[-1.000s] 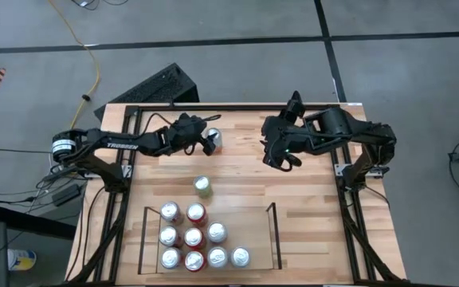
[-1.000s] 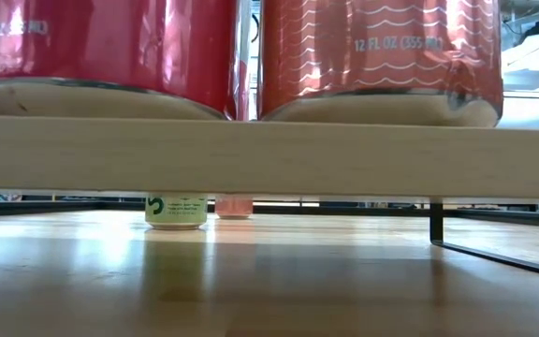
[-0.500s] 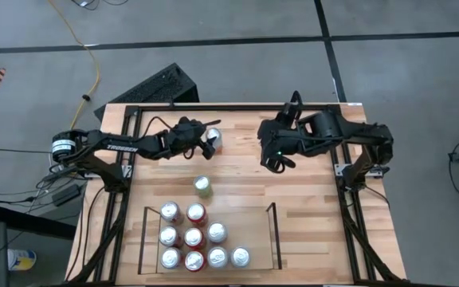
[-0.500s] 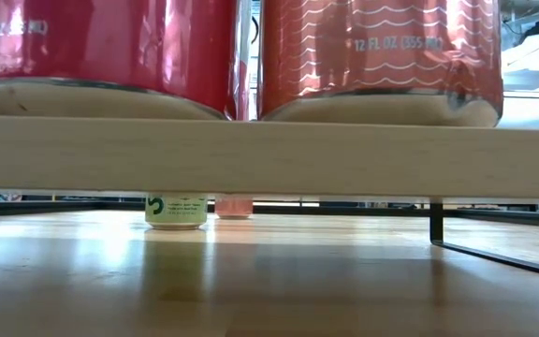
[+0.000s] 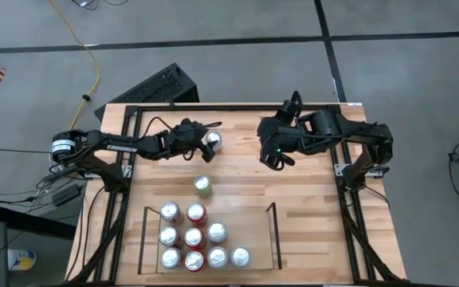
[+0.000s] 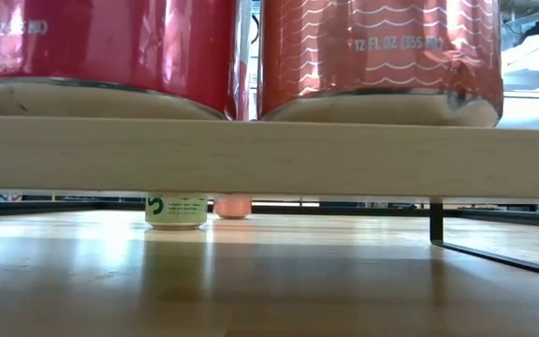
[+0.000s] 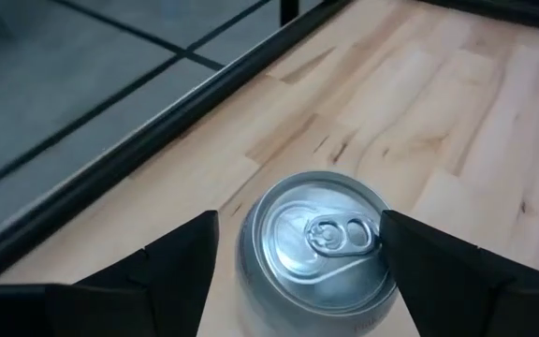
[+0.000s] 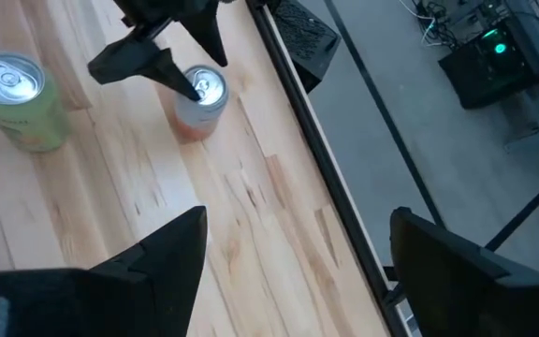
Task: Place canned beverage on shelf
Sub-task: Put the pink soda can on the shelf aligned with the other pink soda can
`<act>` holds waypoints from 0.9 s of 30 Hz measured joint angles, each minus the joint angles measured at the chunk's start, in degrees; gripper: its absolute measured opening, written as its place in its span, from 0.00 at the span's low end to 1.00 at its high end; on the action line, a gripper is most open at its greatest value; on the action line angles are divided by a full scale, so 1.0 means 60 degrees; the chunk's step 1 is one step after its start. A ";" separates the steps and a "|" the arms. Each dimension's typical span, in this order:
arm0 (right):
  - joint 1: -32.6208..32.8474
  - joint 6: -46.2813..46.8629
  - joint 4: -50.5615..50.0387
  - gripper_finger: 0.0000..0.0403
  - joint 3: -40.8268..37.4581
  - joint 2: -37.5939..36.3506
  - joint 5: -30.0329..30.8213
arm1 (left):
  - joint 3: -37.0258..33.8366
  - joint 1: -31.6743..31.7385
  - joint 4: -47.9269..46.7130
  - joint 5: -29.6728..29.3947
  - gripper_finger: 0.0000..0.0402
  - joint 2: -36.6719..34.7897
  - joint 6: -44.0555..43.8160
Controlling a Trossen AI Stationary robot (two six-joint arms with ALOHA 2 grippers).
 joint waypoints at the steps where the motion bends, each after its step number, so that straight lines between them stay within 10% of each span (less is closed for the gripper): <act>1: 0.0000 0.0000 -0.0004 0.77 0.0000 0.0000 0.0000 | 0.0000 -0.0003 -0.0029 0.0000 0.70 0.0000 0.0238; 27: -0.0079 -0.0287 -0.0198 0.77 0.0004 0.0000 -0.0028 | 0.0380 -0.0018 -0.0356 -0.0255 0.85 0.0029 0.1189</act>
